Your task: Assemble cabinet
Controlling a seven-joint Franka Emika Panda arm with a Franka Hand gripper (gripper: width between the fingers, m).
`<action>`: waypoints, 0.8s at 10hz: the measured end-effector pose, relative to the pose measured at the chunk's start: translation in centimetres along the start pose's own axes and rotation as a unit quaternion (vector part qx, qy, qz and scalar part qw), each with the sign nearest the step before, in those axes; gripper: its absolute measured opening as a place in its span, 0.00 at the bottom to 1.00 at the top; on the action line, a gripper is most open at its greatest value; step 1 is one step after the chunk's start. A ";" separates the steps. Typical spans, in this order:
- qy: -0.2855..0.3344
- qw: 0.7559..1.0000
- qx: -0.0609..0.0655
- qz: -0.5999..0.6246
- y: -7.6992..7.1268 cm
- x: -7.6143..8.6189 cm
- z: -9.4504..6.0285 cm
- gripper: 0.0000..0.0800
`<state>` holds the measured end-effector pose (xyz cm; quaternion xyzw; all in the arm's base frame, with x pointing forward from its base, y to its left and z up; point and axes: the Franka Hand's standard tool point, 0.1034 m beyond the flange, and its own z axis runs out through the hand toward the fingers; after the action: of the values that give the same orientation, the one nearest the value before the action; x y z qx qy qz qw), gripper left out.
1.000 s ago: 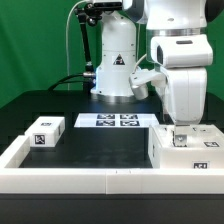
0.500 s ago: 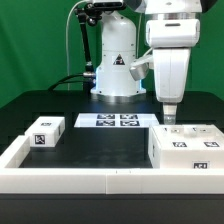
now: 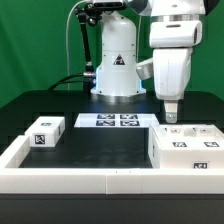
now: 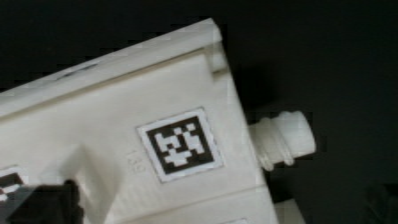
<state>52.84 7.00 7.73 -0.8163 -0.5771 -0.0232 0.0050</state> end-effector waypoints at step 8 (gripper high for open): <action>0.039 0.867 0.014 0.497 -2.2 0.7 0.8 1.00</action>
Offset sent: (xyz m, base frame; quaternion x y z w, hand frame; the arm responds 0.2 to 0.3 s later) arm -0.0134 -0.0095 -0.0026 -0.0533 -0.0059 0.3302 0.9424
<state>51.00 8.39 6.89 -0.9934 -0.0944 -0.0413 0.0500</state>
